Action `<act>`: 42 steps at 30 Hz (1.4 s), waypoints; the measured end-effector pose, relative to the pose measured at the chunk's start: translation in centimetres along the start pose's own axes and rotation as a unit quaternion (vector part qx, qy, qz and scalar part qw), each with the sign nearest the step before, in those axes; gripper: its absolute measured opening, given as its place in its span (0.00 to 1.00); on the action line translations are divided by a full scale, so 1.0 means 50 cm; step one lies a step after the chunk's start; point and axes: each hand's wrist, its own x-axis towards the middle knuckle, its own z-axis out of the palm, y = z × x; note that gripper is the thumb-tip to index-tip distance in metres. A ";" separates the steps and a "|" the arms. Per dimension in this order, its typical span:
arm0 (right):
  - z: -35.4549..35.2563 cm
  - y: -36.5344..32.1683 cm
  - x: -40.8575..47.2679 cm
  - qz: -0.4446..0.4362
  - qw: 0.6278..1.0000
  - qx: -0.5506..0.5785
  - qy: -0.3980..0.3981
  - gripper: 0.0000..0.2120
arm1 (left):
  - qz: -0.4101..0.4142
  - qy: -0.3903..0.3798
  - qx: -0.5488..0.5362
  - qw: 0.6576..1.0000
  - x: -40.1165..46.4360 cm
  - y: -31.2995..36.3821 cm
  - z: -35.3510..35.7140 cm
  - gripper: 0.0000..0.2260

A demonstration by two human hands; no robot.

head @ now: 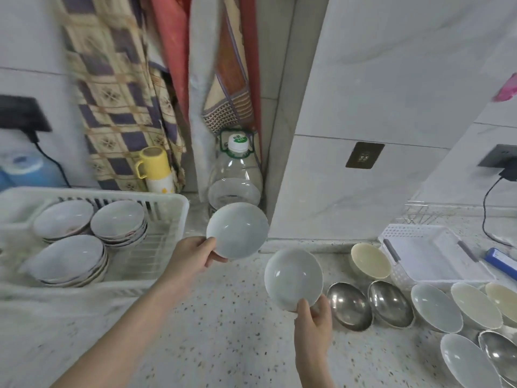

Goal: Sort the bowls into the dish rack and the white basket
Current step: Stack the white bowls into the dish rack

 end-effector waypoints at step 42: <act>0.622 -0.062 -0.149 -0.056 0.808 -0.571 -0.134 0.11 | 0.036 0.209 -0.078 0.974 0.117 -0.189 -0.662 0.10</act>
